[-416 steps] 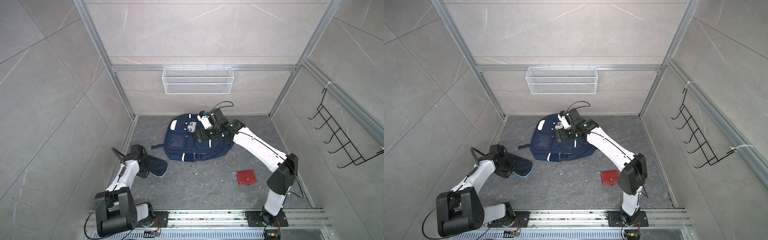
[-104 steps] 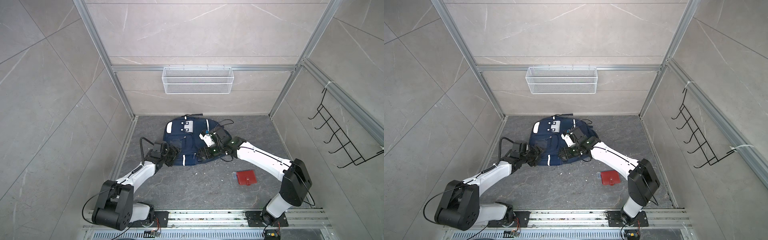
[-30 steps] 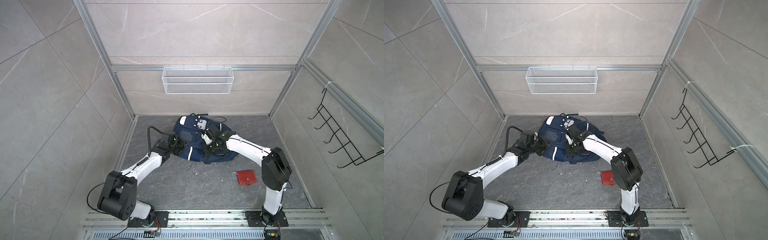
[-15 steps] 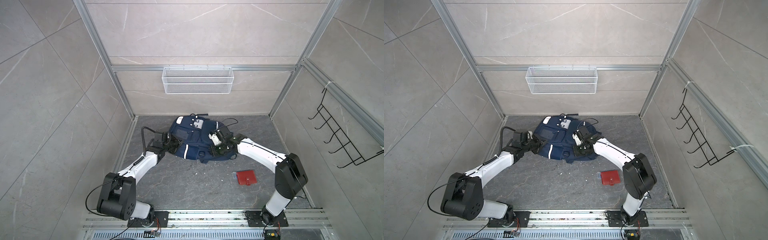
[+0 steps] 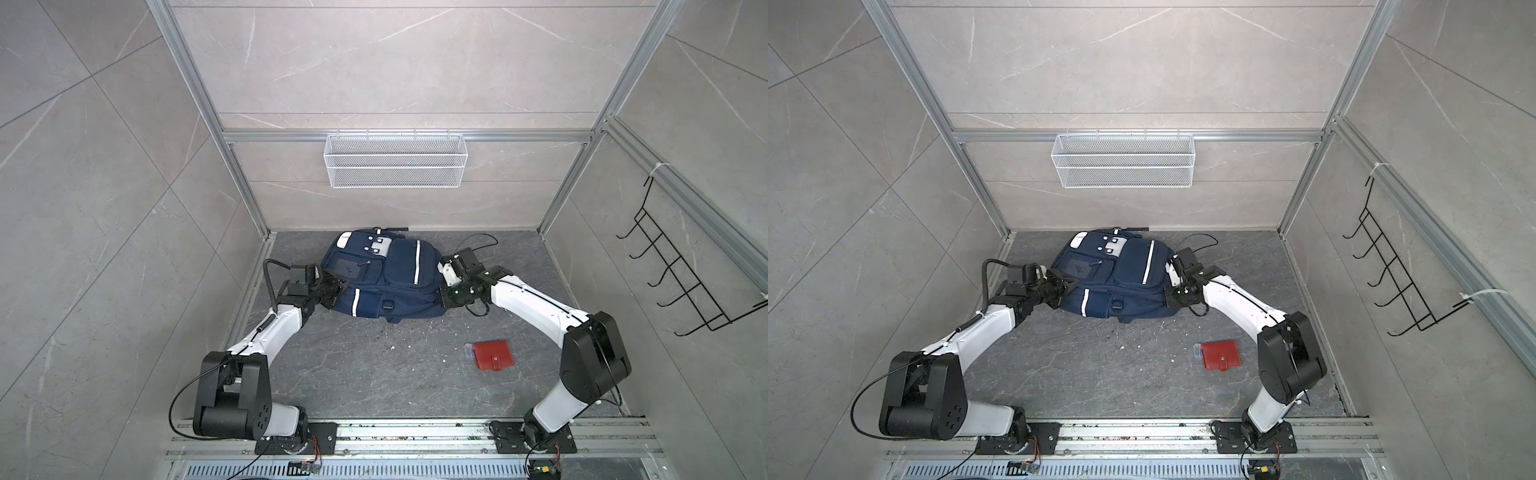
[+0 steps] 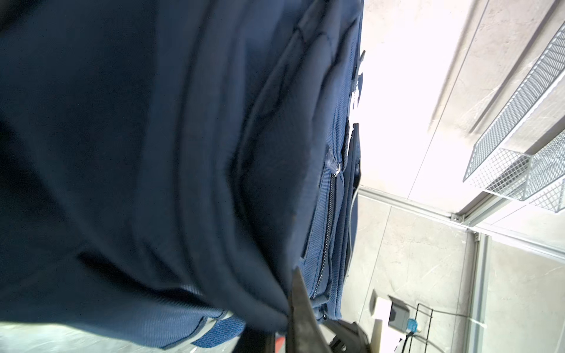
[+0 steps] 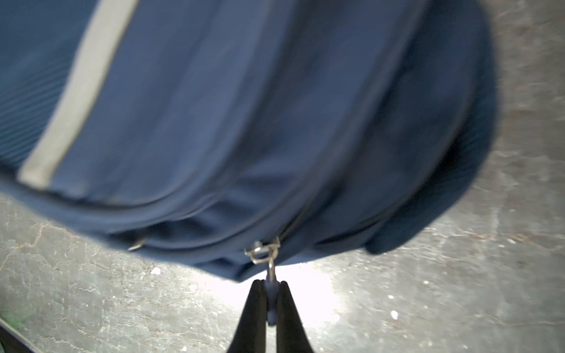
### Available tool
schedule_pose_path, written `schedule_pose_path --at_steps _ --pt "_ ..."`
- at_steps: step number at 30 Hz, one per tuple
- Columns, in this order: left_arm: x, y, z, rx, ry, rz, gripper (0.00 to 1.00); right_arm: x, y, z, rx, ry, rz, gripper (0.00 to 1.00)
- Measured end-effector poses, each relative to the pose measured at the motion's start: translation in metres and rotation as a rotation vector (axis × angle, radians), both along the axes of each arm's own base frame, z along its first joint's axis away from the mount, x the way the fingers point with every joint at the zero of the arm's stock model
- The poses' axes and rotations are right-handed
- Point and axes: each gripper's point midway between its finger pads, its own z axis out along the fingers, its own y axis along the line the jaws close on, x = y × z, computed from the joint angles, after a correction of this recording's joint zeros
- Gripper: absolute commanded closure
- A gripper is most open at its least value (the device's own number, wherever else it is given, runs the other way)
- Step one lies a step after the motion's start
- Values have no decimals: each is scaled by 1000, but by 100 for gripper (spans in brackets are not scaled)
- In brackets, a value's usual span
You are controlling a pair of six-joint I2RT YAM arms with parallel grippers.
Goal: Pack books, pencil case, and school supplies into a backpack
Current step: Zip the student bag at the top-center of the table.
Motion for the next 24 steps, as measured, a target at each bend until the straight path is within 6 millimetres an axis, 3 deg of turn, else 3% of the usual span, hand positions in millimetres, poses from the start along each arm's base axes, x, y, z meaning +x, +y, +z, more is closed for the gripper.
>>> schedule_pose_path --at_steps 7,9,12,14,17,24 --pt "-7 16 -7 44 2 -59 99 3 -2 7 -14 -24 66 100" --pt "-4 19 -10 81 12 -81 63 0 6 10 -37 -53 128 100" --pt "6 30 -10 177 14 -92 19 -12 23 14 -69 -86 231 100" --pt "7 32 -5 228 8 -103 1 -22 37 17 -70 -102 297 100" --pt "-3 26 -1 285 14 -133 1 -37 60 21 -51 -113 388 100" --pt "-75 -19 14 449 37 -285 10 -66 106 38 44 -124 526 100"
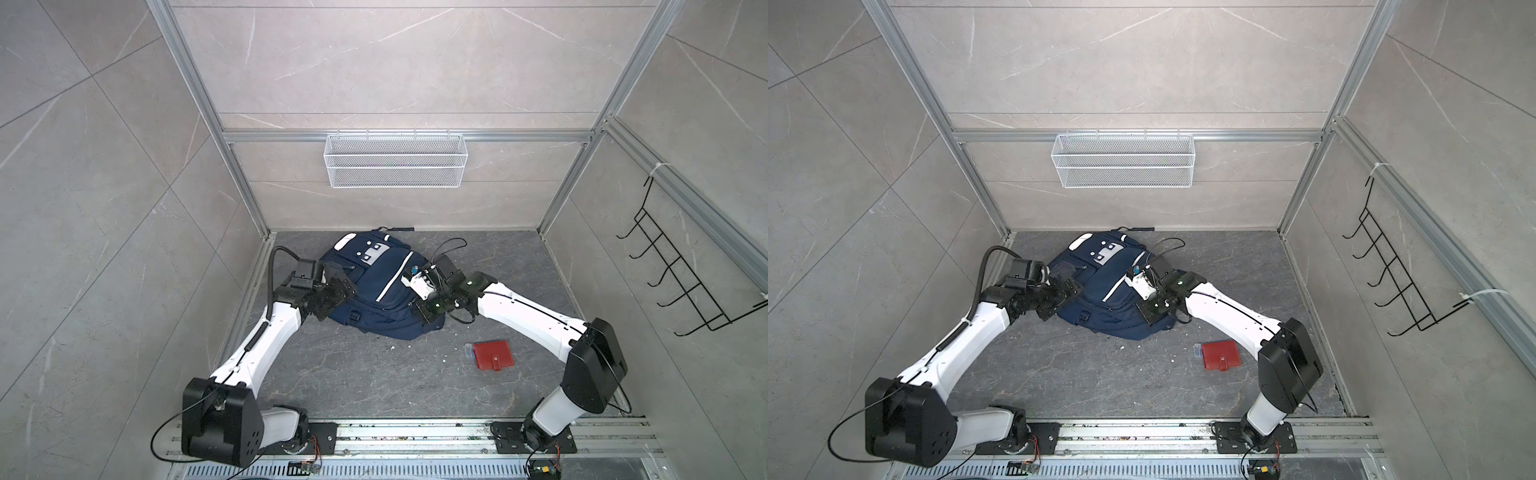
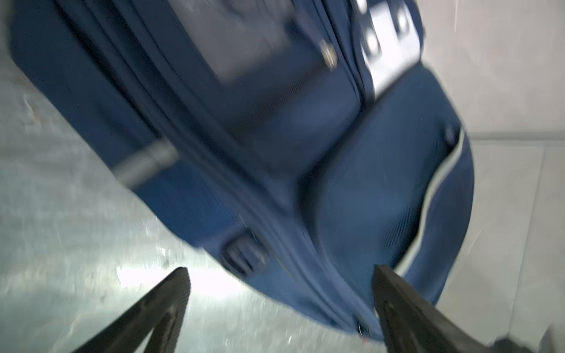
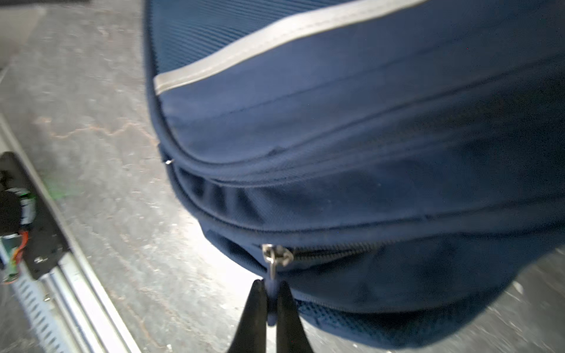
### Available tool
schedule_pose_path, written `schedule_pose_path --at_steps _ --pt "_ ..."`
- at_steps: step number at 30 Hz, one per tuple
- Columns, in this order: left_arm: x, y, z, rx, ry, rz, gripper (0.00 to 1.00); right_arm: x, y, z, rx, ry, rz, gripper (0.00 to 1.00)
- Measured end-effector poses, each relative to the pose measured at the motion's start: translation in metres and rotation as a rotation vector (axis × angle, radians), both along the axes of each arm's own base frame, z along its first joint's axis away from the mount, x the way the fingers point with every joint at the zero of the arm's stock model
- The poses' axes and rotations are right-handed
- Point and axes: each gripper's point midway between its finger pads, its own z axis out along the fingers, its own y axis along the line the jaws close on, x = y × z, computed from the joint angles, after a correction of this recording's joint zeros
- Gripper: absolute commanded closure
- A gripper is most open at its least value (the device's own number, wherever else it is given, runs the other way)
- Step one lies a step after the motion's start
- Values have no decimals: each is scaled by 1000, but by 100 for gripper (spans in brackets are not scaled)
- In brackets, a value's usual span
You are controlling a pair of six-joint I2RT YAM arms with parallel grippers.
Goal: Pack books, pencil case, and school supplies into a backpack
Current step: Zip the student bag at the top-center of the table.
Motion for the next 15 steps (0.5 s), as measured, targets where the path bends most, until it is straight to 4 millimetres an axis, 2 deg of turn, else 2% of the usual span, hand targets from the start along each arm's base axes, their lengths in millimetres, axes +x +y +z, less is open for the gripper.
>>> schedule_pose_path --at_steps 2,5,7,10,12,15 --pt "-17 -15 6 -10 -18 -41 10 -7 12 4 28 2 33 100" --pt "-33 -19 0 -65 -15 -14 9 -16 31 7 64 12 81 100" --pt "-37 -18 -13 -91 10 25 10 -22 41 6 81 22 110 100" --pt "-31 -24 -30 -132 54 67 14 -29 51 3 96 40 140 100" --pt "-21 -30 -35 -164 60 82 23 -32 55 1 101 50 148 100" --pt "-9 -37 -36 -213 51 100 58 -34 63 0 117 69 158 100"
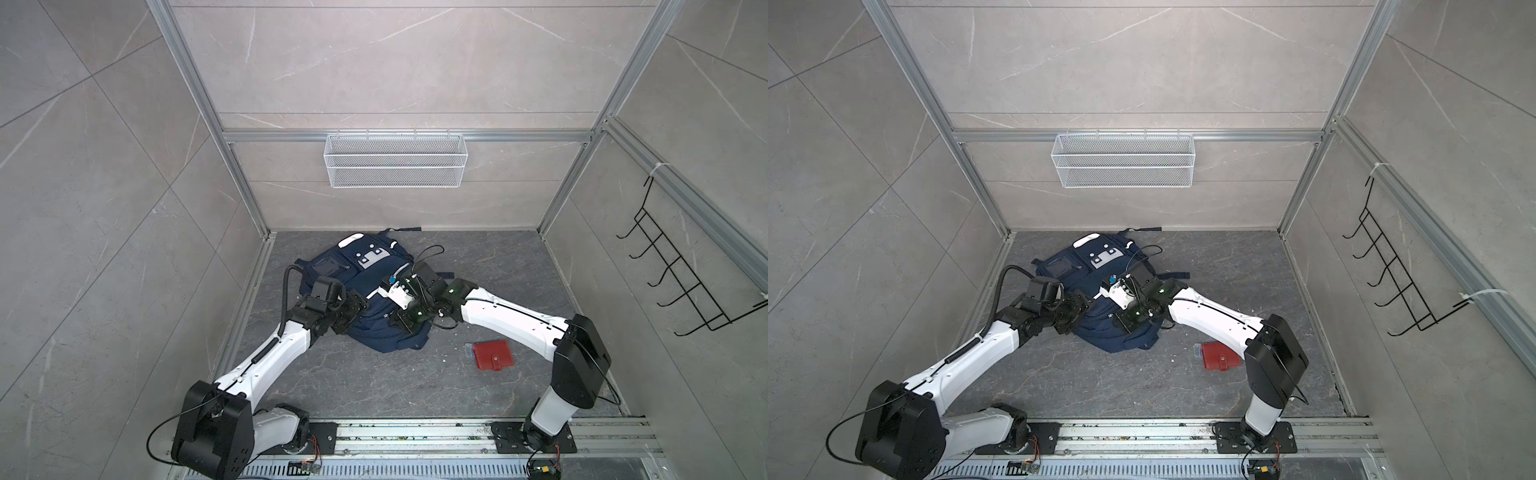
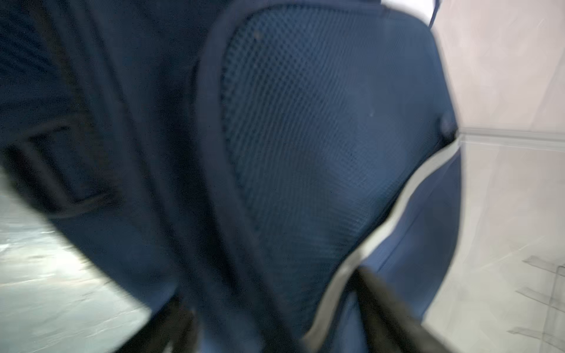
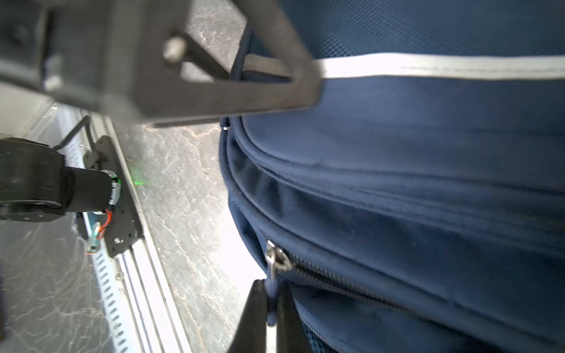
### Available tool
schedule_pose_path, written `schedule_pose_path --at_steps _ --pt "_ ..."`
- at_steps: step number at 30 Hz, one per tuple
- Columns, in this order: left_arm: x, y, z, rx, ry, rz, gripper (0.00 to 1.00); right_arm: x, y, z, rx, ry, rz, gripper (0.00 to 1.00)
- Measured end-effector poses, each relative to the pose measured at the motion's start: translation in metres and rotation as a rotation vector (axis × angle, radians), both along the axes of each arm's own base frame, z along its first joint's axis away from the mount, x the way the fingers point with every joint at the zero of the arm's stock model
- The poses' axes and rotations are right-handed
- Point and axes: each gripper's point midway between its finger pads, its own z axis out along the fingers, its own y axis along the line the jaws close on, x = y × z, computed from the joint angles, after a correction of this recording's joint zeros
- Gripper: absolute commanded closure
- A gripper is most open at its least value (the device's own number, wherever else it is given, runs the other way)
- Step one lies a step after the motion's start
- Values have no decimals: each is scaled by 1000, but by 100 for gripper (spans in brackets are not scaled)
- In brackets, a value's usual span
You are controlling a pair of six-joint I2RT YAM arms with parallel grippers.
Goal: Pack books, pencil case, and school supplies into a backpack
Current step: Zip the student bag at the top-center of the table.
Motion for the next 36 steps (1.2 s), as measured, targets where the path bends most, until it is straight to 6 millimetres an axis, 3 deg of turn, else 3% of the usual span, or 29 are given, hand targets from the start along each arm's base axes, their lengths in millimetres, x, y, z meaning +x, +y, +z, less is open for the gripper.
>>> schedule_pose_path --at_steps 2,6,14,22,25,35,36 --pt "1 0 -3 -13 2 19 75 0 5 0 0 2 3 100" --pt "6 2 -3 -36 -4 47 100 2 5 -4 -14 2 -7 100" --pt "14 24 -2 -83 0 77 100 15 -6 -9 -65 -33 -60 100" --pt "18 49 -2 -80 -5 59 100 71 -62 -12 -110 -24 -282 100" --pt "19 53 3 -59 -10 34 100 82 -73 -12 -107 -16 -327 100" --pt "41 65 15 -45 3 -38 100 101 -80 4 5 49 -398 100" --pt "45 65 14 -43 5 -47 95 102 -79 4 14 47 -399 100"
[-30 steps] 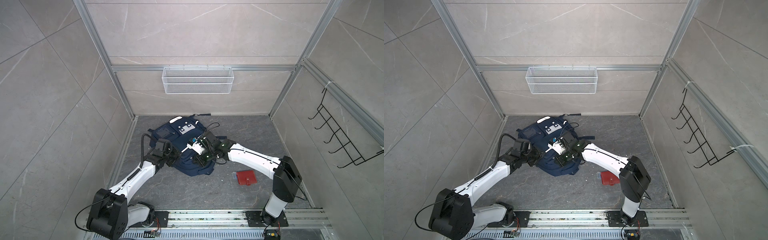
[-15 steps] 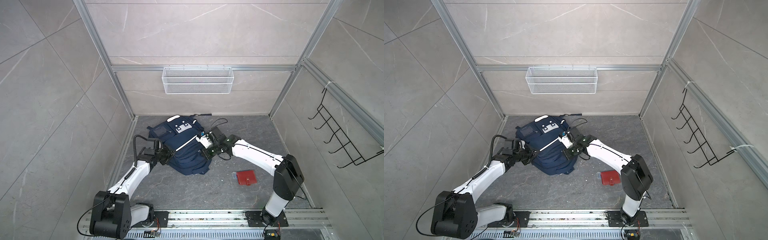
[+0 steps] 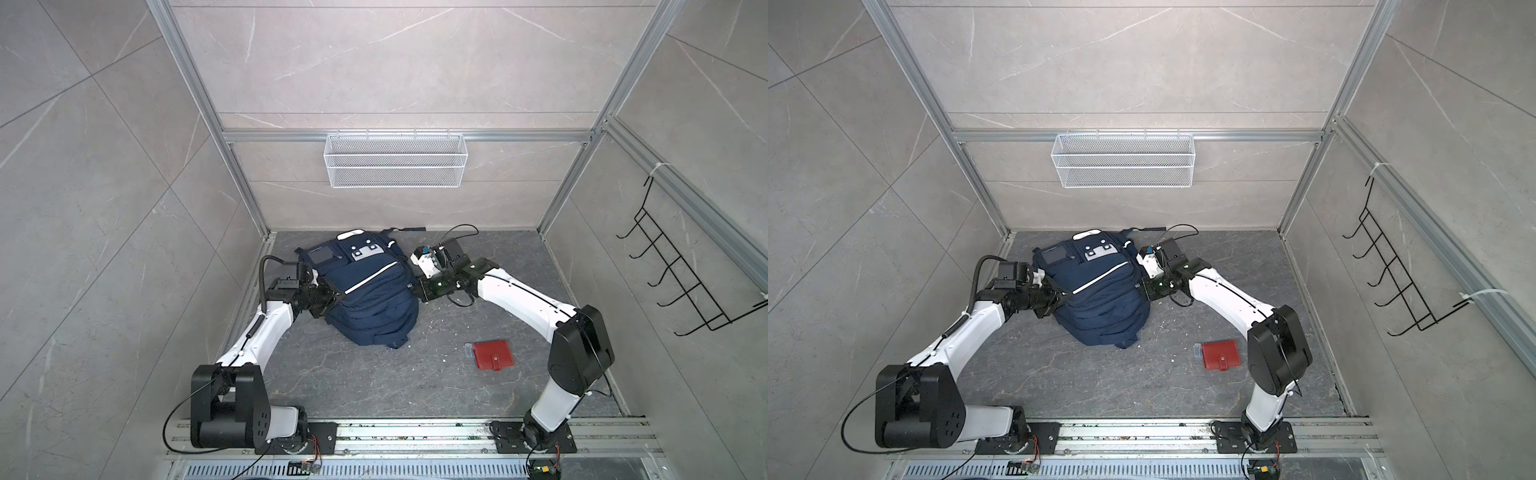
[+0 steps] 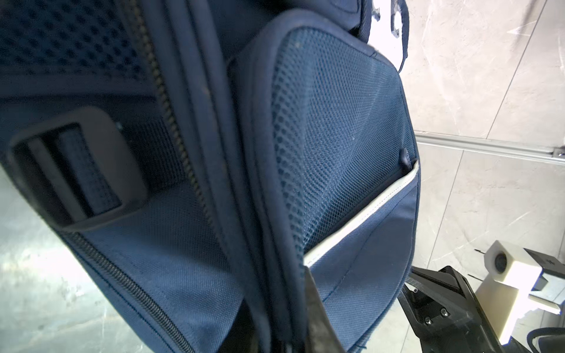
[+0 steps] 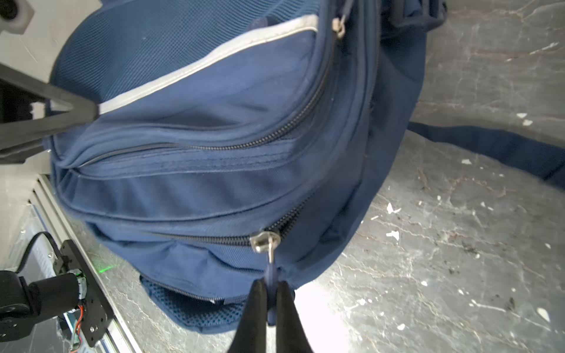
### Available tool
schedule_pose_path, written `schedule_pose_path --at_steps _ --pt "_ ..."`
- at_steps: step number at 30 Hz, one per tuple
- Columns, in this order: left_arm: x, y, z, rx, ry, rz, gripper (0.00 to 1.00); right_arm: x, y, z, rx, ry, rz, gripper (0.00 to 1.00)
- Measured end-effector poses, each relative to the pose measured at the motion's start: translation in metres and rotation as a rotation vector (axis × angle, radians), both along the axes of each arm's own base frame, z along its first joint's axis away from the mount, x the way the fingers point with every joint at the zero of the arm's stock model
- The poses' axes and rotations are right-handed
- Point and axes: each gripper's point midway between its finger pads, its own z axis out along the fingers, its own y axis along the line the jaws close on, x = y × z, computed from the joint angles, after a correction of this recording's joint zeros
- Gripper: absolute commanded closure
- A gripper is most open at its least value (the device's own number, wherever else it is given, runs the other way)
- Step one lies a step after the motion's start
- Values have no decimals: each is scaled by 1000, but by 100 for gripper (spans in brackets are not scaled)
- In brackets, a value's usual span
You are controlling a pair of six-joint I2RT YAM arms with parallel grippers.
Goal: Pack books, pencil case, and school supplies into a backpack
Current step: Zip the student bag at the top-center of the table.
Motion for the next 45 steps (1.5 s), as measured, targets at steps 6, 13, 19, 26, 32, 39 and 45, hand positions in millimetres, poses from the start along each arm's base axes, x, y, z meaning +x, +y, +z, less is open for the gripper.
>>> schedule_pose_path --at_steps 6,13,19,26,32,39,45 --pt "22 19 -7 72 19 38 19 -13 10 -10 -23 -3 29 100" --pt "1 31 25 164 -35 69 5 -51 53 -4 -36 -27 151 100" --pt "-56 -5 30 118 -44 12 8 -59 82 11 -20 -68 244 100" --pt "-59 -40 -1 14 44 51 20 -82 103 5 -41 -87 359 100" --pt "-45 -56 -17 -33 95 82 41 -82 103 2 -54 -95 360 100" --pt "-34 -61 -12 -84 88 130 100 -80 100 -3 -78 -102 345 100" --pt "-29 -58 -9 -90 69 145 100 -77 95 -9 -128 -117 313 100"
